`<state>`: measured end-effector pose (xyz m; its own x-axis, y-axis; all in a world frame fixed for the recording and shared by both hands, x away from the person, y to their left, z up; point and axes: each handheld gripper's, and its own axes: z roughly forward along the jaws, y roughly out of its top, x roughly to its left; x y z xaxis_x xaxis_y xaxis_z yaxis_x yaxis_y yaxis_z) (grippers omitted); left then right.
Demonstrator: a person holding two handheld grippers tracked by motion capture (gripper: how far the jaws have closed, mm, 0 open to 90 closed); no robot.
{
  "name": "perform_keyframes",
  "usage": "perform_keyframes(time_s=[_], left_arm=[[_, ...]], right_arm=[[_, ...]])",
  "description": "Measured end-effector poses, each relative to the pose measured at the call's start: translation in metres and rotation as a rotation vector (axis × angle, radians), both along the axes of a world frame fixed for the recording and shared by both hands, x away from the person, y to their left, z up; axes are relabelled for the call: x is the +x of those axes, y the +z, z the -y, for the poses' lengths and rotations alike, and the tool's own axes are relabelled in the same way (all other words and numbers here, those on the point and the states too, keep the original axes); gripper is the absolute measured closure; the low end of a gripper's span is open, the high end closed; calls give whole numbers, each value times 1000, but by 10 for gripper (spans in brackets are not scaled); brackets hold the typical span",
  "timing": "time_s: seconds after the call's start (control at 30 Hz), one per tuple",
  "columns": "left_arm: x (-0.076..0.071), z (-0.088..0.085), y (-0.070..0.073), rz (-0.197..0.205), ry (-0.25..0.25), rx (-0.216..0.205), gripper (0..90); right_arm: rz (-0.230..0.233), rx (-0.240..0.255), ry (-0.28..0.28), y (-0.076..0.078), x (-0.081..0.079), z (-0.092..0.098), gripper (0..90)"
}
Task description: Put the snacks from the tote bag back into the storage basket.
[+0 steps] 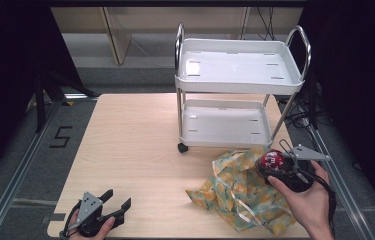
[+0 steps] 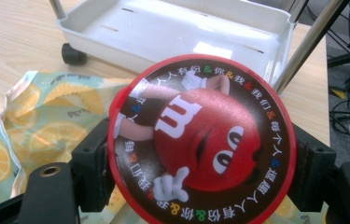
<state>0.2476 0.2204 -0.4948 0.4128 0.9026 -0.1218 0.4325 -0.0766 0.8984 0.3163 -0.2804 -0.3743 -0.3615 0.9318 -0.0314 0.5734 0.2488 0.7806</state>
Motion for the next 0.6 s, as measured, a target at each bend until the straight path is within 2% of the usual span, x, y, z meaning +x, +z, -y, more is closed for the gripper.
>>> perform_keyframes(time_s=[0.1,0.2,0.33,0.47,0.6], left_arm=[[1,1,-1,5,-5,-6,283],[1,0,-1,5,-4,-7,283],[1,0,-1,5,0,-5,283],[0,0,0,9,-3,-4,285],[0,0,0,9,-1,-6,285]], right_arm=[[-12,19,-19,1,1,-1,266],[-4,10,-16,3,3,1,266],[9,26,-22,5,5,0,266],[31,17,-35,9,10,-1,266],[34,8,-38,12,16,-3,266]])
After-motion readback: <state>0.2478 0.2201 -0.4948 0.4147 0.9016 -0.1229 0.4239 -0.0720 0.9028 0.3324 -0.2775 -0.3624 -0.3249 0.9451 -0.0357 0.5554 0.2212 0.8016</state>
